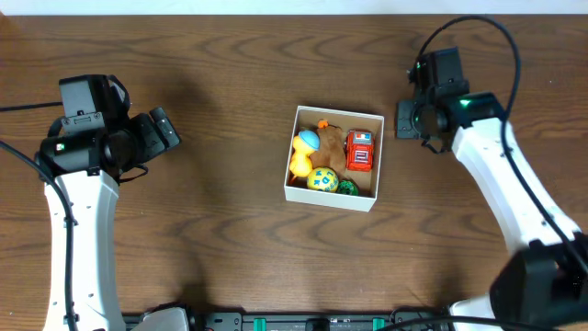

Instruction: Pack container

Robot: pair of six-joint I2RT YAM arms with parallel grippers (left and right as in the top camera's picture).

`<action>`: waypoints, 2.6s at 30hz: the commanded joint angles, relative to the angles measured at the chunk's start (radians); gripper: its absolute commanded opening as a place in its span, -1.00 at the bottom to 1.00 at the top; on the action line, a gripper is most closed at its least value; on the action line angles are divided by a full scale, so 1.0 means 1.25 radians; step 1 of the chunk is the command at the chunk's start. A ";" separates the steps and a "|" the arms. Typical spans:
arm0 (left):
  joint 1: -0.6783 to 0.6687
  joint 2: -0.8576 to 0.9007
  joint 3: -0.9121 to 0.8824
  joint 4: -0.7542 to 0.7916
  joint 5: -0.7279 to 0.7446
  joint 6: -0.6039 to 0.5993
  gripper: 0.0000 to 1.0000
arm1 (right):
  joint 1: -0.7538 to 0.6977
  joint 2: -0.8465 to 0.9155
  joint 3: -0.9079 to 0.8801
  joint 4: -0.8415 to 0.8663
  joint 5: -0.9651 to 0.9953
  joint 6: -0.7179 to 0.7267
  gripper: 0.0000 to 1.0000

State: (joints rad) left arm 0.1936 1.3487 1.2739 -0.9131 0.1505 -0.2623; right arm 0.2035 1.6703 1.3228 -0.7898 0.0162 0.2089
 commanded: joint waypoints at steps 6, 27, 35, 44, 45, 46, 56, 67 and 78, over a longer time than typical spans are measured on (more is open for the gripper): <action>0.003 0.005 -0.006 -0.002 -0.003 -0.004 0.96 | 0.001 0.136 -0.008 0.105 -0.188 -0.048 -0.97; -0.054 -0.020 -0.006 0.066 -0.003 0.119 0.96 | -0.058 0.032 0.005 0.200 0.057 -0.054 0.98; -0.099 -0.019 -0.006 0.129 0.000 0.175 0.96 | -0.094 -0.083 0.005 0.130 0.113 -0.072 0.98; -0.172 -0.189 -0.061 0.067 0.002 0.249 0.96 | -0.103 -0.289 -0.044 -0.012 0.131 0.019 0.98; -0.188 -0.225 -0.079 0.068 0.002 0.252 0.96 | -0.100 -0.321 -0.066 -0.007 0.132 0.025 0.98; -0.203 -0.258 -0.097 0.068 0.002 0.259 0.96 | -0.097 -0.361 -0.097 0.001 0.136 0.035 0.98; -0.258 -0.640 -0.325 0.050 -0.010 0.192 0.96 | -0.013 -0.857 -0.467 0.020 0.232 0.122 0.98; -0.258 -0.782 -0.404 0.012 -0.003 0.185 0.96 | 0.006 -1.129 -0.595 -0.056 0.205 0.129 0.98; -0.258 -0.782 -0.404 0.012 -0.003 0.185 0.96 | 0.005 -1.127 -0.595 -0.198 0.205 0.129 0.98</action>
State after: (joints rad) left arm -0.1257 0.3721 0.7723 -0.8970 0.1505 -0.0261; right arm 0.2005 0.2661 0.5858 -1.0183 0.2760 0.3561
